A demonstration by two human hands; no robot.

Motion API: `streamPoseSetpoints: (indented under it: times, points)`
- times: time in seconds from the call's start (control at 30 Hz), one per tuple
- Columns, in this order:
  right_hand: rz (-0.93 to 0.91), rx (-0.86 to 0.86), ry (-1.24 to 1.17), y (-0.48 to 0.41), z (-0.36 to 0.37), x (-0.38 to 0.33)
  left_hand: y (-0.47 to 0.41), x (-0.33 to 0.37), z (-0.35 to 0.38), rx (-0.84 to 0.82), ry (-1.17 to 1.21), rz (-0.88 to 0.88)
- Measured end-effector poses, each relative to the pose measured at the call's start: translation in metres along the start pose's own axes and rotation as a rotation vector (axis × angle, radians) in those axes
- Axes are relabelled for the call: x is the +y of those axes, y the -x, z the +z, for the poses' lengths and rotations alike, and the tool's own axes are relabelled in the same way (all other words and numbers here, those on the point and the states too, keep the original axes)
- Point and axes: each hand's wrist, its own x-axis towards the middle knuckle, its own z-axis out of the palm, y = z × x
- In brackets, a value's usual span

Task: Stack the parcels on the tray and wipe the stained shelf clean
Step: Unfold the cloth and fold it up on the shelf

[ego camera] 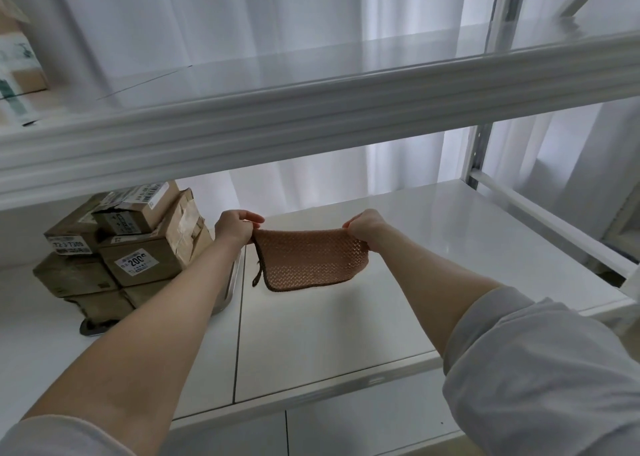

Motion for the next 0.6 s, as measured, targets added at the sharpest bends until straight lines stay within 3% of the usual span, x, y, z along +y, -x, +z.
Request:
streamPoseSetpoints:
  times: [0.07, 0.17, 0.27, 0.43, 0.6]
  points:
    - [-0.023, 0.031, 0.062, -0.002, -0.001, 0.001, 0.001, 0.002, -0.003, -0.102, -0.011, 0.030]
    - [-0.047, 0.090, 0.163, 0.004, -0.007, 0.001, 0.005, 0.006, -0.005, -0.209, -0.246, 0.117]
    - [-0.047, 0.091, 0.232, 0.005, -0.010, 0.001, 0.010, 0.008, -0.002, -0.107, -0.403, 0.184]
    - [-0.064, 0.093, 0.273, 0.006, -0.016, 0.000, 0.010, 0.008, -0.002, 0.095, -0.450, 0.177]
    - [-0.086, 0.089, 0.163, -0.001, -0.014, 0.002, 0.005, 0.002, -0.007, 0.070, -0.454, 0.137]
